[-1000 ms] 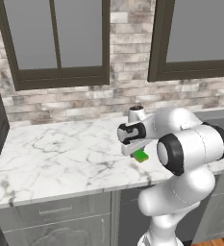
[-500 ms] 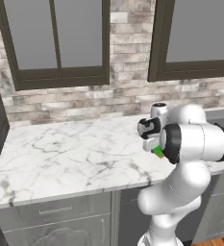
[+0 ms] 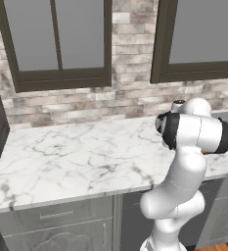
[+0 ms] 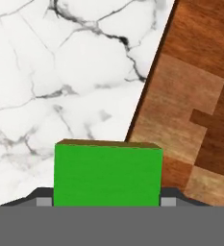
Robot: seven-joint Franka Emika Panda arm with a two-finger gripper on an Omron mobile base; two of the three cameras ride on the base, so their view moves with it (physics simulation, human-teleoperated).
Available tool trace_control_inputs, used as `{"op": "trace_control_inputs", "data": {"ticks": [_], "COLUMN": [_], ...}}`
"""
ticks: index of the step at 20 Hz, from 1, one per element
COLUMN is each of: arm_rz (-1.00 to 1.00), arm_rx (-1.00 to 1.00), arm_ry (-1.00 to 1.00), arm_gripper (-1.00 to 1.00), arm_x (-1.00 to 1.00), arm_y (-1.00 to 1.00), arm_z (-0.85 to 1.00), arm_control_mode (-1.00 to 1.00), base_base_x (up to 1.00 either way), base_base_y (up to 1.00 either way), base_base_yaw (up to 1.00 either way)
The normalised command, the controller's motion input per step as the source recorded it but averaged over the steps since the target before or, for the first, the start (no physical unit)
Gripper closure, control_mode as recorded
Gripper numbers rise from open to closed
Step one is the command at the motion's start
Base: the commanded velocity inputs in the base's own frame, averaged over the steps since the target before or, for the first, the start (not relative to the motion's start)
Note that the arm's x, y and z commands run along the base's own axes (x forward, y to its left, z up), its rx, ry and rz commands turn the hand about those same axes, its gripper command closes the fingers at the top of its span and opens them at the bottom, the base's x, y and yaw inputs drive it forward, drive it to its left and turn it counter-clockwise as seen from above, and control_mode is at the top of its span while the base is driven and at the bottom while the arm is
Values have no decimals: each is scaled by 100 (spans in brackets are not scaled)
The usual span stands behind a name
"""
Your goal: Pick up the sponge from the counter and clean the cutting board by briefly scrubbing or pressing down on the cutting board. Once finished, release the sponge.
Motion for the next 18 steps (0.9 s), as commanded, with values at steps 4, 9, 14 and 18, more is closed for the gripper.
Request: {"op": "trace_control_inputs", "data": {"ticks": [4, 9, 14, 18], "arm_rz": [-2, 0, 0, 0], "arm_rx": [0, 0, 0, 0], "arm_ry": [1, 0, 0, 0], "arm_gripper": [100, 100, 100, 100], "arm_x": [15, 37, 14, 15], "arm_y": [-19, -24, -32, -13], "arm_z": [-11, -9, -24, -41], "arm_control_mode": [-100, -100, -100, -100], "base_base_x": [0, 0, 0, 0], "base_base_y": [0, 0, 0, 0], "base_base_yaw": [0, 0, 0, 0]}}
